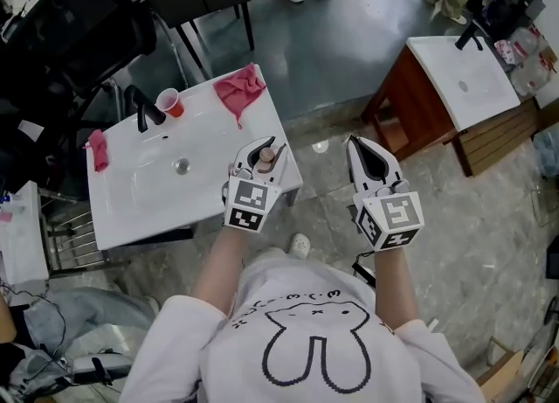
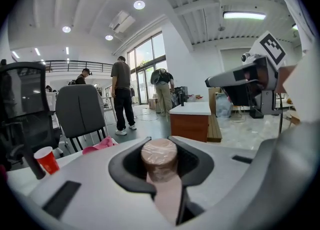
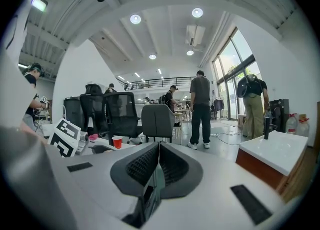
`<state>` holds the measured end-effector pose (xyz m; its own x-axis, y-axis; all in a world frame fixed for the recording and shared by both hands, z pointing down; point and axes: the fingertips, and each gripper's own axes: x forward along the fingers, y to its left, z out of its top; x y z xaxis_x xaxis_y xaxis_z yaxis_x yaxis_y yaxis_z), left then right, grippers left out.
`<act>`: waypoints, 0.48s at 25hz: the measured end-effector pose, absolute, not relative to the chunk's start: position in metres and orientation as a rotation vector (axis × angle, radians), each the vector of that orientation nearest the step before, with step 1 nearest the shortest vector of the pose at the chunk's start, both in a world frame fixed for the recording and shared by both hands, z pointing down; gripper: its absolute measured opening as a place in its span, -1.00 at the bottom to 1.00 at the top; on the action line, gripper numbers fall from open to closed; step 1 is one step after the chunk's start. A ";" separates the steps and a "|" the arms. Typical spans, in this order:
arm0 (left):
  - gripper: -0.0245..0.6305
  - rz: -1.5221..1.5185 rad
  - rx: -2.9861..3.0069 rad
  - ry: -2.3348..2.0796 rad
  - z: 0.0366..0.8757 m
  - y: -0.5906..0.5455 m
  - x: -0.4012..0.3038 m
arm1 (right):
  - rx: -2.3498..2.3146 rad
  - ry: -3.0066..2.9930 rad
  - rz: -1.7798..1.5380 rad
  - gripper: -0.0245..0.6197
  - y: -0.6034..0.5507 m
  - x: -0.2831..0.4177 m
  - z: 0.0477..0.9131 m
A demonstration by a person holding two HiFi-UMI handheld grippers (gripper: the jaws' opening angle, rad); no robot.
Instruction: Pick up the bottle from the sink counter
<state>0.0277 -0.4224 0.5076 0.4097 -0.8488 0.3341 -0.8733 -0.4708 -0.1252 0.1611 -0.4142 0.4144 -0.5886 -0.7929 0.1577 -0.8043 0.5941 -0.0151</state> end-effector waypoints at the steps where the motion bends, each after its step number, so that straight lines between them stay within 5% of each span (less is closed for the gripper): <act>1: -0.61 0.540 2.582 -1.588 0.503 -0.422 0.026 | 1.351 -2.688 0.125 -0.83 -0.413 0.160 0.413; 12: -0.60 0.459 2.595 -1.705 0.446 -0.409 -0.013 | 1.356 -2.734 0.086 -0.83 -0.400 0.131 0.387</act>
